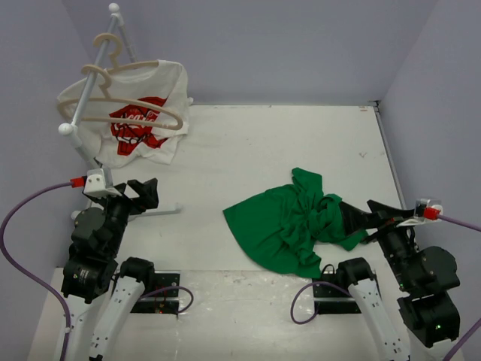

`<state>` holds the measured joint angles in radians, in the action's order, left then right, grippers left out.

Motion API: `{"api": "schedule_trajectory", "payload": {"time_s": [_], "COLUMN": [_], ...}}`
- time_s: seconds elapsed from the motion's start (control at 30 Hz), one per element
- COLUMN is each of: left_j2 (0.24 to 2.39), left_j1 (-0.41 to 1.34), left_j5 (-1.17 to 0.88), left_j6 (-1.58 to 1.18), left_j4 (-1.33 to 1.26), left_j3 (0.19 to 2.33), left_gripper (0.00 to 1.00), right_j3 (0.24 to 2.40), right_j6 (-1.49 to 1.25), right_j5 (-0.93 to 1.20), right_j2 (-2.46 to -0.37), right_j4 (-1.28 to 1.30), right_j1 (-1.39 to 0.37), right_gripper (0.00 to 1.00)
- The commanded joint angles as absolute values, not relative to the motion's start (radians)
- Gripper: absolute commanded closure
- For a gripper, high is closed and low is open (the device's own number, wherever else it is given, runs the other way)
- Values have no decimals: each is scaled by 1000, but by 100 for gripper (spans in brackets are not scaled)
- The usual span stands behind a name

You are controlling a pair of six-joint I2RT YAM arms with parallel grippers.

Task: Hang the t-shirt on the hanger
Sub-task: Pick up the hanger from the clothesline.

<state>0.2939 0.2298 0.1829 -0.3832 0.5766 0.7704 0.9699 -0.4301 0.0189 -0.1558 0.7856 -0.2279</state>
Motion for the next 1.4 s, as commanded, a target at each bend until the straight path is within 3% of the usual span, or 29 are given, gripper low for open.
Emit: {"api": "schedule_trajectory", "payload": {"time_s": [0.0, 0.33, 0.87, 1.1, 1.37], "left_j2": [287, 284, 322, 521, 851], "left_j1": [232, 232, 233, 233, 233], "left_j5": [182, 179, 93, -78, -38], "left_j6": [-396, -397, -380, -360, -554], "left_j4": [526, 528, 503, 492, 424], "left_j3": [763, 762, 761, 922, 1202], "left_gripper": [0, 0, 0, 0, 3], "right_j3": [951, 897, 854, 843, 842], "right_j6": [-453, -429, -450, -458, -489], "right_j5": [22, 184, 174, 202, 251], "right_j2": [-140, -87, -134, -156, -173], "right_j4": [743, 678, 694, 703, 686], "right_j1": [-224, -224, -225, -225, -224], "right_gripper": [1, 1, 1, 1, 1]}}
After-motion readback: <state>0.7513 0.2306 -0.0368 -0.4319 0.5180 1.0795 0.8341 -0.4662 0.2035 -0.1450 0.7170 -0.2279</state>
